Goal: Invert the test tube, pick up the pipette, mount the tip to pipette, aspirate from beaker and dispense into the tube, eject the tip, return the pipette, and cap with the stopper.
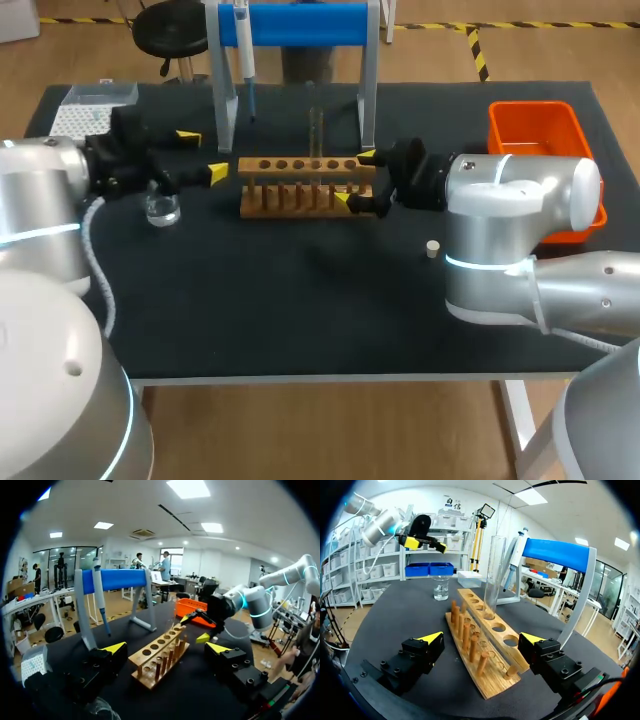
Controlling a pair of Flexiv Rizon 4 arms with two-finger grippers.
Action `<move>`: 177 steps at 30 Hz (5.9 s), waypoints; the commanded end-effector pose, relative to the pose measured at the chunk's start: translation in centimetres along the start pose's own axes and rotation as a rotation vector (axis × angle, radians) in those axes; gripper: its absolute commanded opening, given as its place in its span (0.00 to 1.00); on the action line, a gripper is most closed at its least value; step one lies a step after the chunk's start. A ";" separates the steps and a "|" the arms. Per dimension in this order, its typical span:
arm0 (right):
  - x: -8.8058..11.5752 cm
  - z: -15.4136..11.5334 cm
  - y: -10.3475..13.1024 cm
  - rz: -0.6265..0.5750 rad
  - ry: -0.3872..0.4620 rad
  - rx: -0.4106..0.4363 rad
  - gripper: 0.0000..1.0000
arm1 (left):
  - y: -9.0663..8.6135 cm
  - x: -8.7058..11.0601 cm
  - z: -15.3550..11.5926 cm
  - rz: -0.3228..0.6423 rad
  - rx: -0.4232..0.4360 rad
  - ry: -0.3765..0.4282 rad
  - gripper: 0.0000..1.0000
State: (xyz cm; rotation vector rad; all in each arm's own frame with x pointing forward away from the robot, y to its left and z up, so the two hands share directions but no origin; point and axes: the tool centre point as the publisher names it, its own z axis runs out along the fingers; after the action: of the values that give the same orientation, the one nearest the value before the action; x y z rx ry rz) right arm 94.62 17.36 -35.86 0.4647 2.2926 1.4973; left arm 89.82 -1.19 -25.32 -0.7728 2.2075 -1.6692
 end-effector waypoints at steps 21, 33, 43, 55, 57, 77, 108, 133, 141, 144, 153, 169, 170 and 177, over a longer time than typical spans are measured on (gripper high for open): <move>0.1 0.0 -0.1 0.000 -0.003 -0.001 1.00 | 1.1 -1.0 -3.3 -0.013 -0.028 -0.087 1.00; 0.1 0.0 -0.1 0.000 -0.003 -0.001 1.00 | 4.9 -7.8 -12.6 -0.092 -0.134 -0.341 1.00; 0.1 0.0 -0.1 0.000 -0.003 -0.001 1.00 | 6.1 -13.1 -16.5 -0.119 -0.168 -0.473 1.00; 0.1 0.0 -0.1 0.000 -0.003 -0.001 1.00 | 6.4 -18.0 -16.0 -0.128 -0.172 -0.536 1.00; 0.1 0.0 -0.1 0.000 -0.003 -0.001 1.00 | 6.4 -18.5 -15.5 -0.130 -0.174 -0.546 1.00; 0.1 0.0 -0.1 0.000 -0.003 -0.001 1.00 | 6.6 -24.4 -12.0 -0.173 -0.190 -0.619 1.00; 0.1 0.0 -0.1 0.000 -0.003 -0.001 1.00 | 8.1 -28.4 -10.2 -0.207 -0.188 -0.690 1.00; 0.1 0.0 -0.1 0.000 -0.003 -0.001 1.00 | 8.1 -28.4 -10.2 -0.207 -0.188 -0.690 1.00; 0.1 0.0 -0.1 0.000 -0.003 -0.001 1.00 | 8.1 -28.4 -10.2 -0.207 -0.188 -0.690 1.00; 0.1 0.0 -0.1 0.000 -0.003 -0.001 1.00 | 8.3 -28.6 -10.1 -0.207 -0.188 -0.693 1.00; 0.1 0.0 -0.1 0.000 -0.003 -0.001 1.00 | 8.7 -29.6 -9.1 -0.204 -0.177 -0.696 1.00; 0.1 0.0 -0.1 0.000 -0.003 -0.001 1.00 | 8.5 -31.2 -7.5 -0.193 -0.167 -0.694 1.00; 0.1 0.0 -0.1 0.000 -0.003 -0.001 1.00 | 8.5 -31.2 -7.4 -0.194 -0.167 -0.693 1.00; 0.1 0.0 -0.1 0.000 -0.003 -0.001 1.00 | 8.5 -31.8 -6.9 -0.204 -0.158 -0.707 1.00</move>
State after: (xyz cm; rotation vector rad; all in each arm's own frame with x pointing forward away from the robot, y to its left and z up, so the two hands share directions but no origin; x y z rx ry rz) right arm 94.62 17.36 -35.87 0.4647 2.2924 1.4974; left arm 109.70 24.08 -34.13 -1.4083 1.8101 -1.0535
